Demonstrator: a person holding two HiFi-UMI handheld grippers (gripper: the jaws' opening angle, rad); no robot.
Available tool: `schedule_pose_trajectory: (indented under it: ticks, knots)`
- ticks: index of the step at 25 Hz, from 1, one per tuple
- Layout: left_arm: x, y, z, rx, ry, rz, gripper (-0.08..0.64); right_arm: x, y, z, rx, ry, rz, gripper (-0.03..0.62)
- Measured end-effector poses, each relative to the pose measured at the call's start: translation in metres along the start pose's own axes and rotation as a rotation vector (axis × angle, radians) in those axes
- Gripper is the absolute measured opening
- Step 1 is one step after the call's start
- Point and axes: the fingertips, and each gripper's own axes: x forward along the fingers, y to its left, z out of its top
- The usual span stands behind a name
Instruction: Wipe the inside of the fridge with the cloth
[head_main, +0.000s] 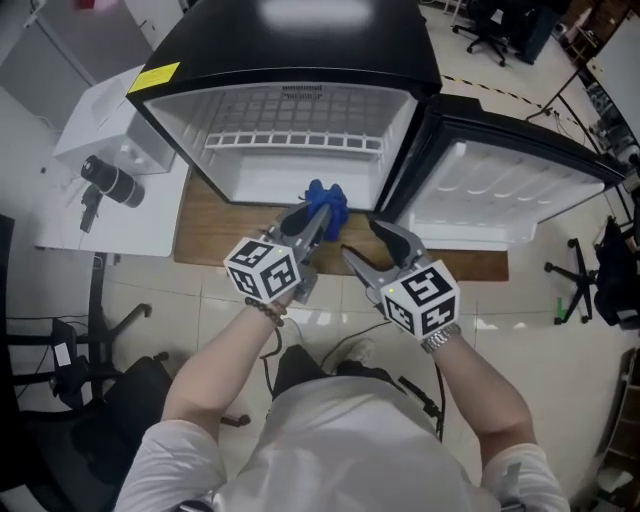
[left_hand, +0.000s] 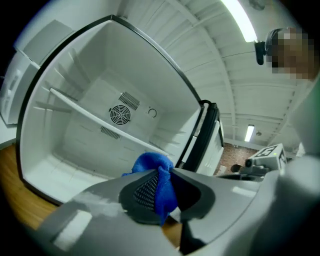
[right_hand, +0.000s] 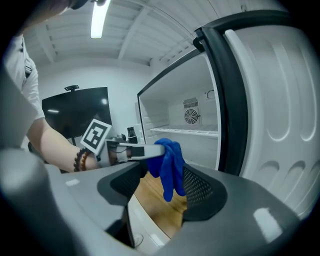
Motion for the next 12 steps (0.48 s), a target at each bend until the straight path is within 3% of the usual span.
schedule_pose_trajectory:
  ticks: [6,12]
  knots:
    - [-0.023,-0.039,0.005,0.062,0.062,-0.152,0.038,0.011,0.008,-0.004,0.050,0.053,0.044,0.307]
    - [-0.028,-0.069,0.007,0.106,0.133,-0.323,0.038,0.020,0.019,-0.008,0.004,0.089,0.057,0.319]
